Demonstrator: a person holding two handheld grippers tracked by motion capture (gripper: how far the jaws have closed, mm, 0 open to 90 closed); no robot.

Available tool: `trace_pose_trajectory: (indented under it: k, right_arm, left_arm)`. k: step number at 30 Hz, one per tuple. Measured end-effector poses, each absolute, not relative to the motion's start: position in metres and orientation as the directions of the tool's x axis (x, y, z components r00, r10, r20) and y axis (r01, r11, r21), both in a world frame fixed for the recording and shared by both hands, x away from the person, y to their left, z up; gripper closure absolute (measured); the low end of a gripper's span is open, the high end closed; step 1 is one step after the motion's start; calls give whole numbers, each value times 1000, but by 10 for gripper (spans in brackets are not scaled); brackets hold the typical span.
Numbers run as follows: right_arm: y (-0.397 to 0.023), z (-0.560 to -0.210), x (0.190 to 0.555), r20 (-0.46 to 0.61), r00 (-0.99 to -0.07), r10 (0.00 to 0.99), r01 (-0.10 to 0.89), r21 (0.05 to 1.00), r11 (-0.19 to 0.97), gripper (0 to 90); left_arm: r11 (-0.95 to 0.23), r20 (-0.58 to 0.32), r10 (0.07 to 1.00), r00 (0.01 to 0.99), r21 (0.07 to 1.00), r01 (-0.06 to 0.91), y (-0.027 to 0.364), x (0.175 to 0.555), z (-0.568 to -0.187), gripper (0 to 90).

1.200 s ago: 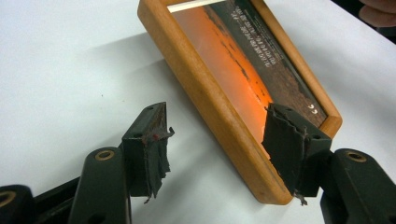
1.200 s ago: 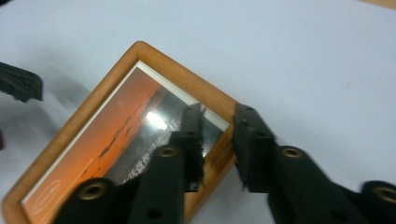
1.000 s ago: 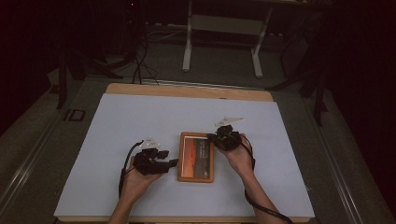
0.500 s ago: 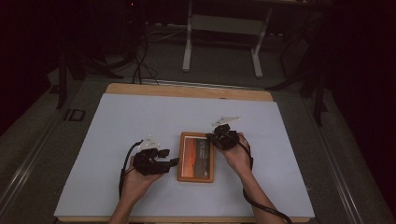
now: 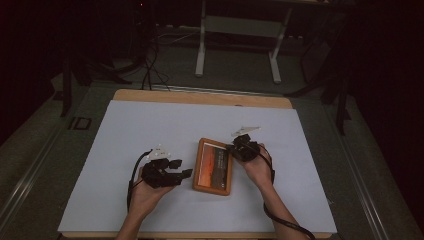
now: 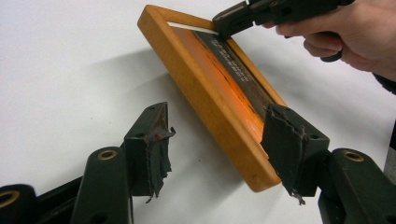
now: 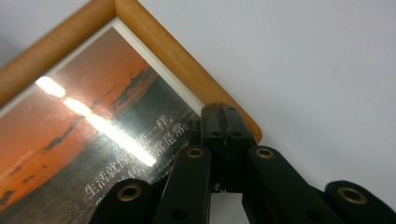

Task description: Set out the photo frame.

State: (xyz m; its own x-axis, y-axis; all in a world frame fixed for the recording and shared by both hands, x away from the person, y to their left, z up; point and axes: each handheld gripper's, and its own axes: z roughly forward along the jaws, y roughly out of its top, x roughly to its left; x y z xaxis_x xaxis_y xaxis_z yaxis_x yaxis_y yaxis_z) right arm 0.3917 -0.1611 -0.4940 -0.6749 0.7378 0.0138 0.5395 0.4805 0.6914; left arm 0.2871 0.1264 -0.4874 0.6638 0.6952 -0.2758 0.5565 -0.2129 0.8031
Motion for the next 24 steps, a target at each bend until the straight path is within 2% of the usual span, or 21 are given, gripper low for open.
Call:
trace_pose_trajectory:
  k: [8,19,24]
  right_arm:
    - [-167,-507,397,23,-647,762,580,663,473,900]
    - [-169,-508,397,39,-643,765,585,669,458,900]
    - [-170,-508,397,47,-643,764,586,673,452,900]
  left_arm:
    - [-209,-277,696,663,804,556,126,286,-485,413]
    - [-210,-288,681,673,804,556,120,283,-483,407]
    - [-208,-306,669,677,797,567,114,282,-485,373]
